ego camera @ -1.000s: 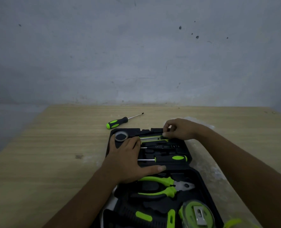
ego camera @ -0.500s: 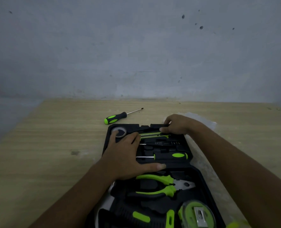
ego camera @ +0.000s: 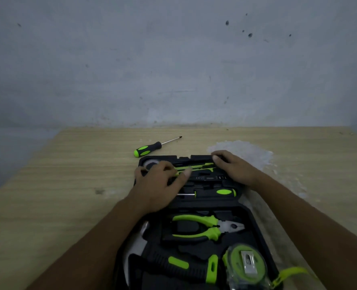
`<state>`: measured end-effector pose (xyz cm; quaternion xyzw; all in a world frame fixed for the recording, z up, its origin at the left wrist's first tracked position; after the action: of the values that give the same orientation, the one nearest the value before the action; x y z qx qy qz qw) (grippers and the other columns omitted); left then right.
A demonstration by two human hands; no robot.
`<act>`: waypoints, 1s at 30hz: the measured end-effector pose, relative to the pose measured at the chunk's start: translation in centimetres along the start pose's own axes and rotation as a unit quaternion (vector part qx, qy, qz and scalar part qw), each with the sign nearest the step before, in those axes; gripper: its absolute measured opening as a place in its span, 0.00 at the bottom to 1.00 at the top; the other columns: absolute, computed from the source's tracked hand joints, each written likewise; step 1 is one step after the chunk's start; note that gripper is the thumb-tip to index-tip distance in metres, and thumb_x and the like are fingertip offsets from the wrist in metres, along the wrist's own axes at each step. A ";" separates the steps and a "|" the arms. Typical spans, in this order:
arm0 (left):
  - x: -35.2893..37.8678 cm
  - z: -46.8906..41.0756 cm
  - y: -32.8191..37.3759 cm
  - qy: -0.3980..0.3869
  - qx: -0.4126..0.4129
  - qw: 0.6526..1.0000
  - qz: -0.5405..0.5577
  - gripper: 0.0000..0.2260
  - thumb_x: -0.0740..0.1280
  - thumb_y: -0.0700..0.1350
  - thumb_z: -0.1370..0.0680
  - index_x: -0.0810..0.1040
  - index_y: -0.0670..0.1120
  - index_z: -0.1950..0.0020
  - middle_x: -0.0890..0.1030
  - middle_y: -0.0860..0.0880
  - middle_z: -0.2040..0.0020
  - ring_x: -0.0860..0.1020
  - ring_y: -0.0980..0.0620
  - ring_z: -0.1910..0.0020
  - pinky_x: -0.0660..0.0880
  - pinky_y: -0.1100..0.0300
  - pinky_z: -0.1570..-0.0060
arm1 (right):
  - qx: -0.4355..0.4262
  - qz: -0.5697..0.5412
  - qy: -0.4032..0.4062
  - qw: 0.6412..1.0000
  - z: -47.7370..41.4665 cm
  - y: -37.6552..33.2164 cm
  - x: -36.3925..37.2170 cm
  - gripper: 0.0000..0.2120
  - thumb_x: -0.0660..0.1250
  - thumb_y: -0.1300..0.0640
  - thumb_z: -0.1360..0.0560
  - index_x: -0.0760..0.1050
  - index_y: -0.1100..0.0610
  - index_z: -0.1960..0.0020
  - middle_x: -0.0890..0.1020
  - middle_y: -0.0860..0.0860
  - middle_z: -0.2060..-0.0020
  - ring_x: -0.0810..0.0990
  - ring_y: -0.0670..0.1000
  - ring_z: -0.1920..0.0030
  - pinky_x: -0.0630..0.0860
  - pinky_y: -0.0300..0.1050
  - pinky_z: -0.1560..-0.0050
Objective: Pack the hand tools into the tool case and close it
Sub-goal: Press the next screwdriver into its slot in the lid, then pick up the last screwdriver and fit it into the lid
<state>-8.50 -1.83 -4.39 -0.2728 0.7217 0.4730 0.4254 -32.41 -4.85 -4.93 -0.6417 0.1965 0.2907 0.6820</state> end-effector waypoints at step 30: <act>-8.0 -6.4 -7.5 0.104 0.039 0.991 0.075 0.12 0.69 0.54 0.25 0.83 0.46 0.54 0.80 0.45 0.58 0.78 0.49 0.58 0.72 0.53 0.56 | -0.040 -0.128 0.148 0.980 0.8 1.8 0.8 0.20 0.64 0.43 0.23 0.75 0.50 0.35 0.80 0.50 0.39 0.78 0.51 0.41 0.75 0.51 0.39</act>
<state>-0.89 -10.81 0.46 -0.2486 0.7981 0.4447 0.3218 -33.11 -3.97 -6.75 -0.7245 0.1999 0.1103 0.6503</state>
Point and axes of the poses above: each hand's wrist, its own z-axis away from the middle knuckle, its own x-axis out of the palm, y = z × x, the point moved 3 cm from there along -z, towards the middle knuckle
